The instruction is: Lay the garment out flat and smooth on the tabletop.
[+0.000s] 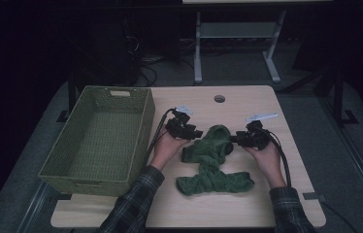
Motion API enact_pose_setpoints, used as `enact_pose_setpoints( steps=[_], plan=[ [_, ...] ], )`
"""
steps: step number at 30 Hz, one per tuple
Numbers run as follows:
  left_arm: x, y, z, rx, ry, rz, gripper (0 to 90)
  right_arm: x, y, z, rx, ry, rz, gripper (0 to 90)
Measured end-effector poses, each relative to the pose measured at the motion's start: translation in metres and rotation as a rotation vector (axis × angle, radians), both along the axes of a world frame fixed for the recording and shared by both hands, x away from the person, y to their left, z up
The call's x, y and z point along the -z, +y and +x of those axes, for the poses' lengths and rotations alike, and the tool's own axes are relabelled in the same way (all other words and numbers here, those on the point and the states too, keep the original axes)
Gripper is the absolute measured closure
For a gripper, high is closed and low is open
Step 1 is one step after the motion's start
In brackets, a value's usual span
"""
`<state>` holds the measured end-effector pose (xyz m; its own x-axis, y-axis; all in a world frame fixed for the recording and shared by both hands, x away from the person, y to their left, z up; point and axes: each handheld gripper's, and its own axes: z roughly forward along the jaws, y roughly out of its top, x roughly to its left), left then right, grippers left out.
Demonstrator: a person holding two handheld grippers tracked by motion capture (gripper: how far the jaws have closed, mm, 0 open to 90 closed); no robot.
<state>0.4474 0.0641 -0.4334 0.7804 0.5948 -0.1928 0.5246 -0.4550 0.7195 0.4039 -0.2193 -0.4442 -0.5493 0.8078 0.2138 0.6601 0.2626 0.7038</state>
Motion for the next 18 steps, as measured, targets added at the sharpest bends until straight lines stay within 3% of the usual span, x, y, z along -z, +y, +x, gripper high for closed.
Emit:
enact_pose_setpoints(
  steps=[5,8,14,18],
  plan=[
    [0.016,-0.009,0.009,0.046,0.047,-0.009,52.3,0.007,0.006,0.004,-0.008,0.008,0.012,55.5],
    [0.022,-0.014,0.006,0.089,0.056,0.046,53.2,0.01,0.009,0.004,-0.018,0.03,0.01,54.9],
    [0.028,-0.015,0.0,0.108,0.068,0.108,61.1,0.015,0.013,0.001,-0.033,0.073,0.008,55.5],
    [0.028,-0.013,-0.003,0.115,0.078,0.12,68.7,0.018,0.018,0.002,-0.063,0.076,-0.002,65.0]
  ],
)
